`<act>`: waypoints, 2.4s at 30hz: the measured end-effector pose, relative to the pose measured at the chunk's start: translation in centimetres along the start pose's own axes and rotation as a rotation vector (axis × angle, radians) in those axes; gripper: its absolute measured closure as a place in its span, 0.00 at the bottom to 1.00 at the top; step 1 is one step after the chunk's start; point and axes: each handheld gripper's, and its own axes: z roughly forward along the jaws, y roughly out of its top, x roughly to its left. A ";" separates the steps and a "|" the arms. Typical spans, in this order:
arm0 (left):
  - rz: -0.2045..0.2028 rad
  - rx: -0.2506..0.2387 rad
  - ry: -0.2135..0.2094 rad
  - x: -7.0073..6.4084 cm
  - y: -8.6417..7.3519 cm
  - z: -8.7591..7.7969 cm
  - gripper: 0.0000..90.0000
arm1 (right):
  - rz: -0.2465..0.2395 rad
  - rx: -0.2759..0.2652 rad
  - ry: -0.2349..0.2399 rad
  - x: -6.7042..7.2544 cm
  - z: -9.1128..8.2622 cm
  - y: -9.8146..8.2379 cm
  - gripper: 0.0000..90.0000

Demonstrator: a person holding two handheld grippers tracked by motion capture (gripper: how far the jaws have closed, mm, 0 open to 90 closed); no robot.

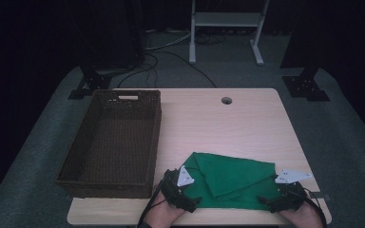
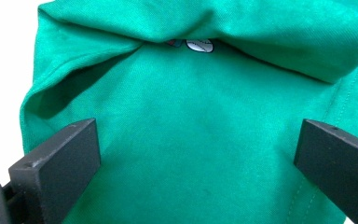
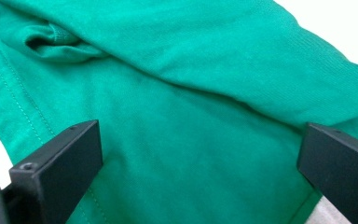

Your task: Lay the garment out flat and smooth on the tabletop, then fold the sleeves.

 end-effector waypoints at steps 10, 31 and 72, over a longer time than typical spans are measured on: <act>-0.002 0.001 0.001 -0.4 -0.5 -0.5 0.00 | -0.008 -0.004 0.007 0.6 -0.1 -0.2 0.00; -0.004 0.000 0.002 -0.3 -0.7 -0.8 0.00 | 0.024 -0.064 0.049 0.2 -1.2 1.0 0.00; -0.007 0.000 0.005 0.0 -1.0 -1.1 0.00 | -0.064 -0.147 0.131 1.5 -0.3 4.5 0.00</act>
